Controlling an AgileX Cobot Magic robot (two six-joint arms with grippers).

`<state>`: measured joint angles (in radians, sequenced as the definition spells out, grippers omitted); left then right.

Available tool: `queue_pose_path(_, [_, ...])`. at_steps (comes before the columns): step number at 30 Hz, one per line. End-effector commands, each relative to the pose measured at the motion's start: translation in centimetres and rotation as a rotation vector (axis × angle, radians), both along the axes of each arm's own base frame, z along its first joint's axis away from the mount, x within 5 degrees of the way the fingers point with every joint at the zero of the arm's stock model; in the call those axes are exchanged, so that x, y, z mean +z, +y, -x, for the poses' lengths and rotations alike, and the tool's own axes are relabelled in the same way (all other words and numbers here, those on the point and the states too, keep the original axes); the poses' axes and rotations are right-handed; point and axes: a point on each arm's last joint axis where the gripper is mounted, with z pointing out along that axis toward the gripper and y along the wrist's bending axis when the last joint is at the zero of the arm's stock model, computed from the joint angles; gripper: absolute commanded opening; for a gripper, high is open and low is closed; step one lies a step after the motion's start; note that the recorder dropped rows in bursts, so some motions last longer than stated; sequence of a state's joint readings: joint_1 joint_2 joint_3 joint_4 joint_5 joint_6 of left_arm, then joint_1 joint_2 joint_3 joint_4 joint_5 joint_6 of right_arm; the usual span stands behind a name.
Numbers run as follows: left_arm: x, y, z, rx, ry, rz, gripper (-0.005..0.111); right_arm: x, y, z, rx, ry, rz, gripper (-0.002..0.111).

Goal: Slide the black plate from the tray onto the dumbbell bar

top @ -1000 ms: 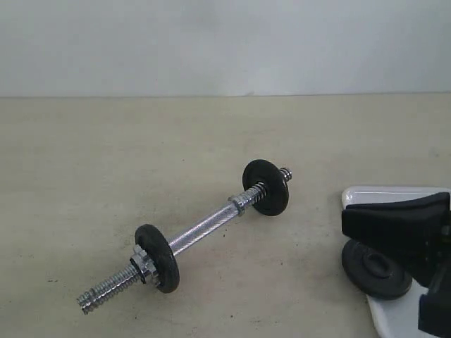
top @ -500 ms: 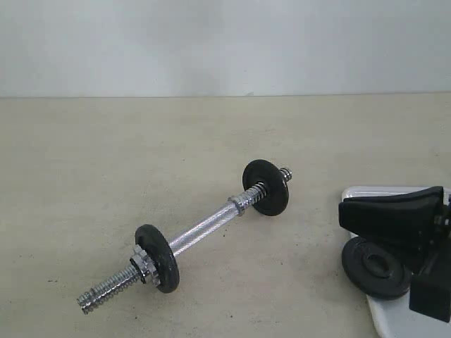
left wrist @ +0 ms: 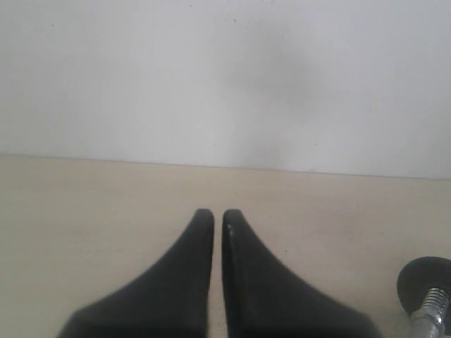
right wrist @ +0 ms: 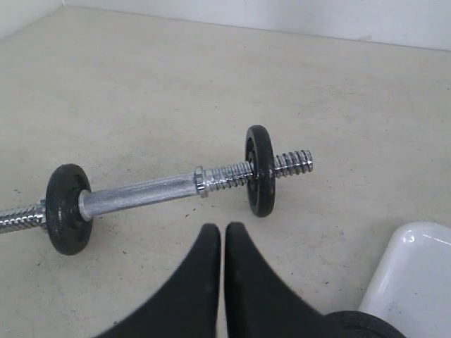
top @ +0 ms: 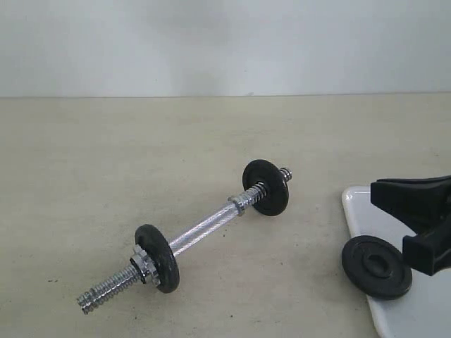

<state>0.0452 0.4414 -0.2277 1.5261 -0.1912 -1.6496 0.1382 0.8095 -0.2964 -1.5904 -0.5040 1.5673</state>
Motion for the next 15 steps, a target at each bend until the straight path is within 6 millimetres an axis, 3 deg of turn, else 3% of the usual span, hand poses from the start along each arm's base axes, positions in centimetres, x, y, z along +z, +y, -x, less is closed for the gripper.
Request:
queue_pose_path(1, [0.1, 0.1, -0.1, 0.013, 0.0, -0.004, 0.004, 0.1, -0.3, -0.2, -0.031, -0.012, 0.019, 0.0])
queue_pose_path(10, [0.0, 0.0, -0.2, 0.003, 0.013, -0.01, 0.004, 0.0, -0.5, -0.4, -0.057, -0.016, 0.042, 0.0])
queue_pose_path(15, [-1.0, -0.4, -1.3, -0.057, 0.104, -0.005, 0.004, 0.0, -0.5, -0.4, -0.058, -0.012, 0.034, 0.0])
